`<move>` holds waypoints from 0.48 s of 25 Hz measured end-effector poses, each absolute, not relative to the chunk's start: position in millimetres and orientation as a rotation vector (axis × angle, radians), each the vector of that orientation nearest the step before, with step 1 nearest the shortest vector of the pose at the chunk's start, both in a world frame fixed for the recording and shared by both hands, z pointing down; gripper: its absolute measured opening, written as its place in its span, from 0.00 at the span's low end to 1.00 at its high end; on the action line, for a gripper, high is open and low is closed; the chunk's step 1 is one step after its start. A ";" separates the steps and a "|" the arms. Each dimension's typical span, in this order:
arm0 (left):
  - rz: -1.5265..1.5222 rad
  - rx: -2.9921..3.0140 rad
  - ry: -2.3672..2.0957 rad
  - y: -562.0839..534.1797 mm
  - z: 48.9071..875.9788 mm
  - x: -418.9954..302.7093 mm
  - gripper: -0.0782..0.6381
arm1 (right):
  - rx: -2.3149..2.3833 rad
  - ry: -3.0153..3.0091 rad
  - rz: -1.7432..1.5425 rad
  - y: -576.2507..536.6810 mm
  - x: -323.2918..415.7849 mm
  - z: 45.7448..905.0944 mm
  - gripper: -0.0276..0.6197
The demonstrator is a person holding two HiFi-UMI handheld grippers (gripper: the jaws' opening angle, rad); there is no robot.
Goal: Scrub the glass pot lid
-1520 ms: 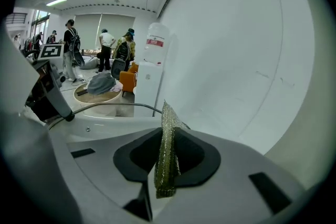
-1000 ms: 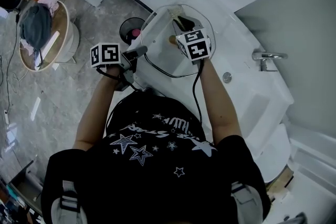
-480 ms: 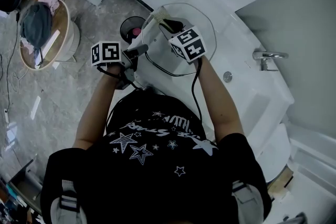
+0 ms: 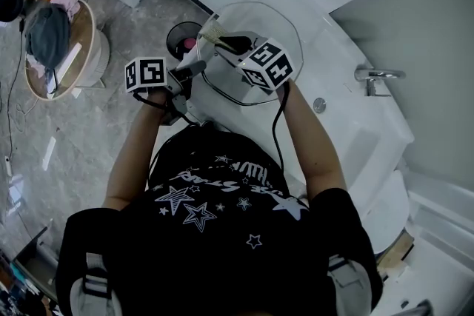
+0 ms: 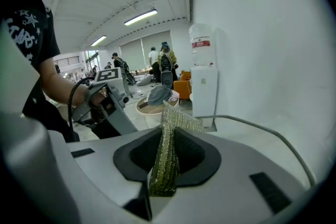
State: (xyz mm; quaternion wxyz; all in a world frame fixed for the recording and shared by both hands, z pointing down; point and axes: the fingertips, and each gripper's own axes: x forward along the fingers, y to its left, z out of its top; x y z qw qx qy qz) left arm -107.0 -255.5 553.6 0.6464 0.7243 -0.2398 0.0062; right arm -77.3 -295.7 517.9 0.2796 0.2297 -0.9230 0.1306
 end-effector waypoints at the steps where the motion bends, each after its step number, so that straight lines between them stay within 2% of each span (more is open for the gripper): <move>1: 0.005 1.643 -0.545 -255.8 553.4 -107.4 0.21 | 0.580 -2.491 0.375 -290.0 -80.1 516.1 0.16; 12: -0.026 1.634 -0.590 -259.6 551.1 -111.4 0.20 | 0.402 -2.585 0.576 -244.5 -81.5 502.3 0.16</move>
